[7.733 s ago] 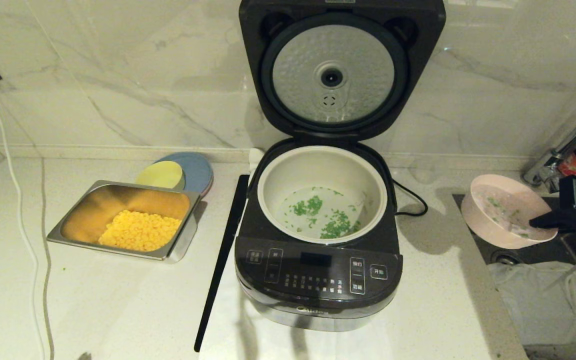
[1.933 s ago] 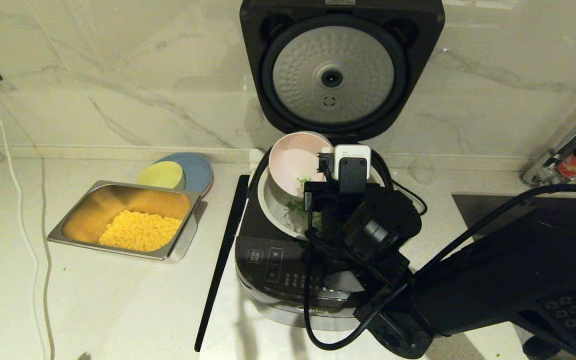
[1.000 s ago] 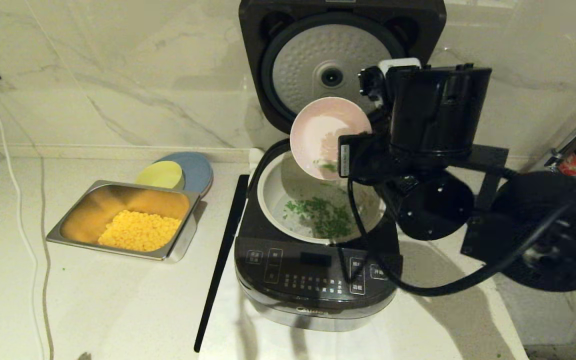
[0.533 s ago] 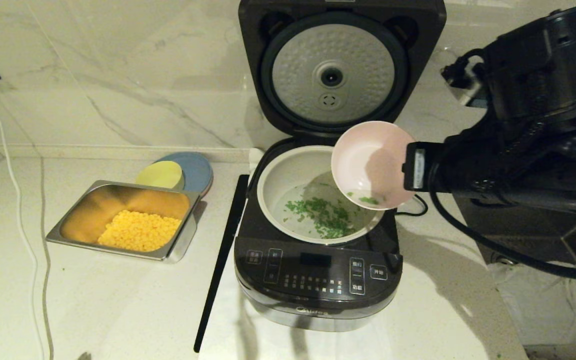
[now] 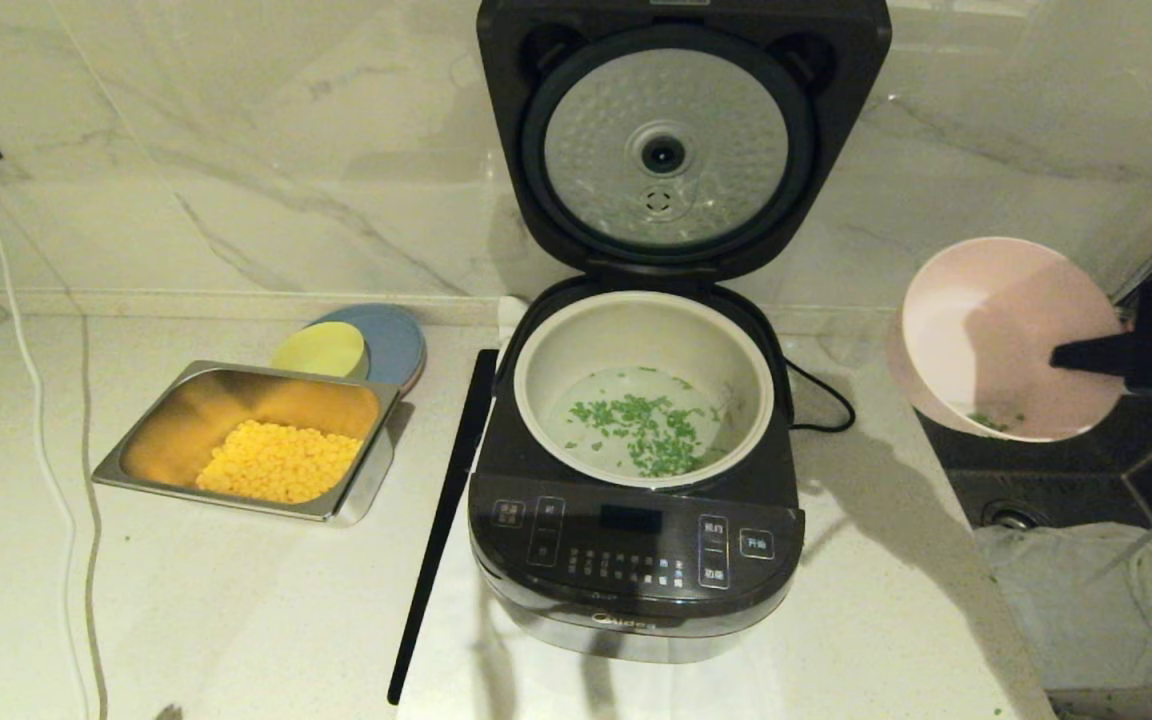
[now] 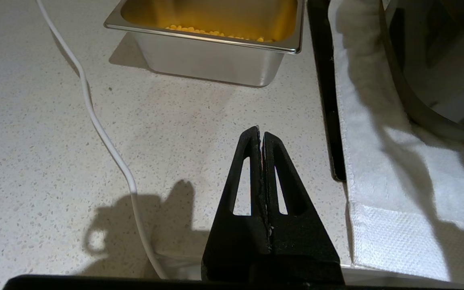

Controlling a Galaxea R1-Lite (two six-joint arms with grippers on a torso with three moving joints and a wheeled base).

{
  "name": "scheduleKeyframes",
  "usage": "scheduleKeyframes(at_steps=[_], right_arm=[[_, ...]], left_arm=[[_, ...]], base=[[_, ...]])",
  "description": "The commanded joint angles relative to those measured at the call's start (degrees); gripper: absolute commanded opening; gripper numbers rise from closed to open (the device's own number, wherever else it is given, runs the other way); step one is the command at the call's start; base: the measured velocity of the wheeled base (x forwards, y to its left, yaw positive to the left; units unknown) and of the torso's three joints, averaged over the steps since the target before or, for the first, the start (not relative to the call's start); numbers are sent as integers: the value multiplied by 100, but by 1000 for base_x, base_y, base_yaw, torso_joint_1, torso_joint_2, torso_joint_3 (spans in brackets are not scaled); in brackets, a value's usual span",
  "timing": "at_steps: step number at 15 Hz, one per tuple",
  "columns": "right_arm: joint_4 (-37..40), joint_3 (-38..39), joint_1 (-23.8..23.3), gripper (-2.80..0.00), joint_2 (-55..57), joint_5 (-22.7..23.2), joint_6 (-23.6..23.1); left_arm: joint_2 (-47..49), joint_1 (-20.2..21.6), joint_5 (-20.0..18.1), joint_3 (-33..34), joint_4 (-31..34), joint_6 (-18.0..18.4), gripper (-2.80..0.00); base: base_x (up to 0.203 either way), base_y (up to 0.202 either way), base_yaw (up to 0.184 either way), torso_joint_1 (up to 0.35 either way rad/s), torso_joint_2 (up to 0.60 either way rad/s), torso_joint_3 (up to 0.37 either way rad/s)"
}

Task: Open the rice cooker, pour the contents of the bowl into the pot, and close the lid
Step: Fill a bowl with water from the tap

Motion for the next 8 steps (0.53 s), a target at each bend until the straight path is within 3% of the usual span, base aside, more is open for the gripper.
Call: scheduleKeyframes(at_steps=[1, 5, 8], right_arm=[[185, 361, -970, -280, -480, 587, -4], [286, 775, -2798, -280, -502, 1776, -265], [141, 1156, -4007, -280, -156, 2322, -371]], left_arm=[[-6, 0, 2, 53, -4, -3, -280], [-6, 0, 2, 53, -4, 2, -280], [-6, 0, 2, 53, -4, -2, -280]], base=[[0, 0, 0, 0, 0, 0], [0, 0, 0, 0, 0, 0], [0, 0, 0, 0, 0, 0]])
